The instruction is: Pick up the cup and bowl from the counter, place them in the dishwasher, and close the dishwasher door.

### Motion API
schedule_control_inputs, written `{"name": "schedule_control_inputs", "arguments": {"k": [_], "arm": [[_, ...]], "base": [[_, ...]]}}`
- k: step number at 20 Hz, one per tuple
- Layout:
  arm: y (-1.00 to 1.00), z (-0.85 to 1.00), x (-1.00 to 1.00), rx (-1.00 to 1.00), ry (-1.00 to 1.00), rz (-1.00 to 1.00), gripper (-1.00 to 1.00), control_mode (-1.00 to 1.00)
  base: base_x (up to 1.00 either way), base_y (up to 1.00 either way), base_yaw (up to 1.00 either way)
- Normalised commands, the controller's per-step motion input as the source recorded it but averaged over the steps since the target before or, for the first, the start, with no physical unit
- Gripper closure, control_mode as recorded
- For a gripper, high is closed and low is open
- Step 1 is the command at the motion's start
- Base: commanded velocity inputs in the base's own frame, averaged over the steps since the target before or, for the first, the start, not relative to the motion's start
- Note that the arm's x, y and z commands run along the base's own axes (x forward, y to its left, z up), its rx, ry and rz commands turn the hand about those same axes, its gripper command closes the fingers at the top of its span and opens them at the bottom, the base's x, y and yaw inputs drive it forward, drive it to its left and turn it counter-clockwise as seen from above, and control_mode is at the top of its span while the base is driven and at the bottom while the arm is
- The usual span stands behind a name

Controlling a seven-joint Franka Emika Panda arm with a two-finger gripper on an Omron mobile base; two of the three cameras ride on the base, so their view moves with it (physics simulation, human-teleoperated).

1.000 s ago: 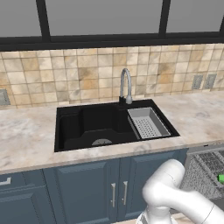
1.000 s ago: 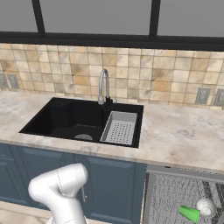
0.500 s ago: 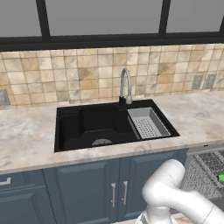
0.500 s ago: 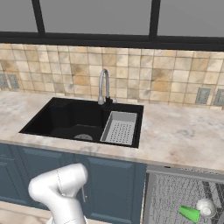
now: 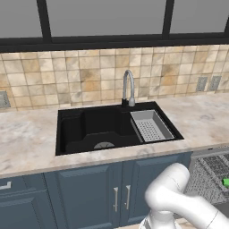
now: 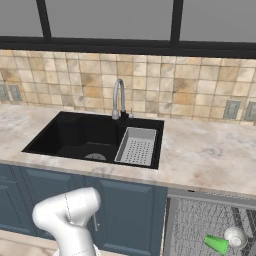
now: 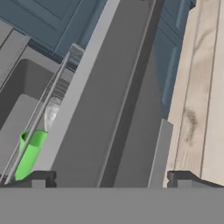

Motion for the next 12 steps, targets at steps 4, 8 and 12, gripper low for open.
{"name": "schedule_control_inputs", "arguments": {"k": [4,8,12], "arm": [[0.0,-0.66,0.52,0.0,-0.21,0.0,-1.0,-1.0],[0.01,-0.62,0.84,0.0,-0.17,0.02,-1.0,-1.0],[0.04,-0.61,0.89,0.0,-0.13,0.04,-1.0,-1.0]], "base": [[0.0,0.0,0.0],[0.0,0.0,0.0],[0.0,0.0,0.0]]}}
